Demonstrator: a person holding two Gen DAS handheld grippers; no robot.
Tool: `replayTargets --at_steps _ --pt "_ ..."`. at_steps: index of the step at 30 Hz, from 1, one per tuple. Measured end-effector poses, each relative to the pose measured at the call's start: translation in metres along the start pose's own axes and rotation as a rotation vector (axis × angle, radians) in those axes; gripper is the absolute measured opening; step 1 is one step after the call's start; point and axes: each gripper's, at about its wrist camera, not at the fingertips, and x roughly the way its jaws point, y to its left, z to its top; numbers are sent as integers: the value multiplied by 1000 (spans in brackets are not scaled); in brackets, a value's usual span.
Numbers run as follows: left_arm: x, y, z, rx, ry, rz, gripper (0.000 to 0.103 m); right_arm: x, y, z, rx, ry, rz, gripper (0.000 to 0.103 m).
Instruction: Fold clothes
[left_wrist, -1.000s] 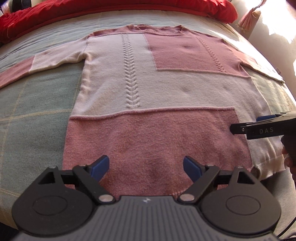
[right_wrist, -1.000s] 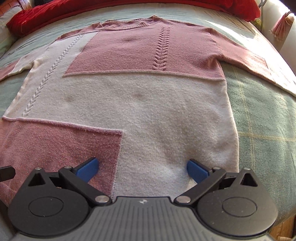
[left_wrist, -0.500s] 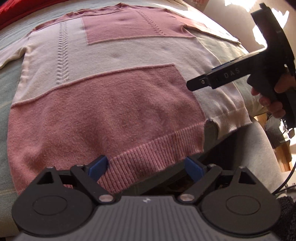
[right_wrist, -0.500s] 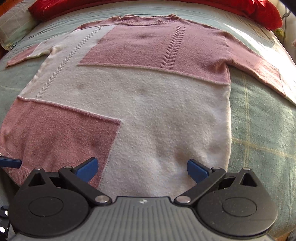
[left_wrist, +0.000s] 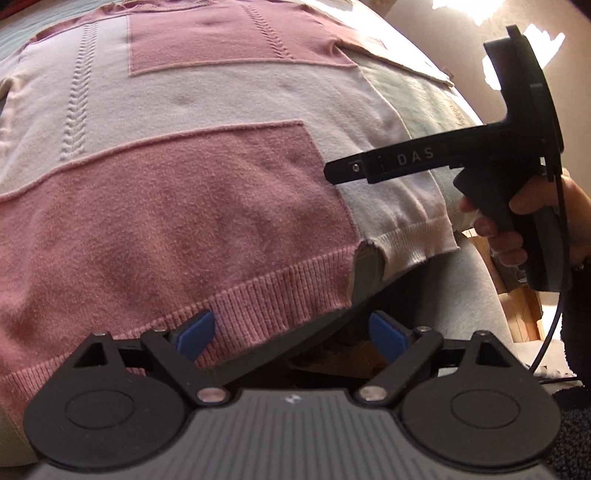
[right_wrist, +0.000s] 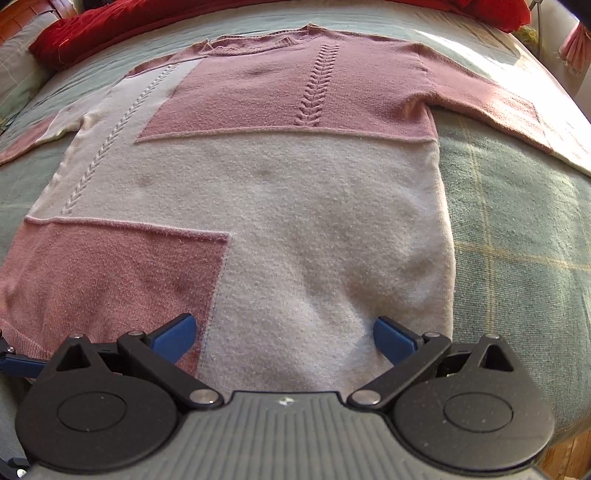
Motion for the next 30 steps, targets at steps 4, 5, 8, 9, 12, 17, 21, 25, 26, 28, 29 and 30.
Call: replayTargets --at_steps 4,5,8,9,12,17,21,25,26,28,29,30 --pt "-21 43 30 -99 -120 63 90 -10 -3 2 58 -37 10 103" --pt "-23 57 37 -148 -147 67 90 -13 -2 2 65 -47 4 103" --pt "-23 100 56 -291 -208 69 90 -15 2 1 72 -59 -16 103" --pt "-22 113 60 -331 -219 75 90 -15 4 1 72 -60 -22 103" --pt "-16 148 67 -430 -205 82 90 -16 12 -1 52 -62 -48 103" --pt "-23 176 68 -500 -188 78 90 -12 17 -3 38 -56 -37 103" --pt "-29 186 81 -550 -211 55 90 -8 15 -1 48 -51 -47 103" --pt "-12 187 91 -570 -209 33 90 -7 12 0 62 -51 -38 103" --pt "-9 187 92 -572 -206 84 90 -7 12 0 64 -50 -40 103" --pt "-10 189 94 -586 -204 168 82 -7 9 0 71 -45 -47 103" --pt "-13 188 95 -600 -211 167 82 -7 7 0 73 -44 -49 103" --pt "-18 185 96 -605 -225 165 82 -7 6 0 75 -45 -49 103"
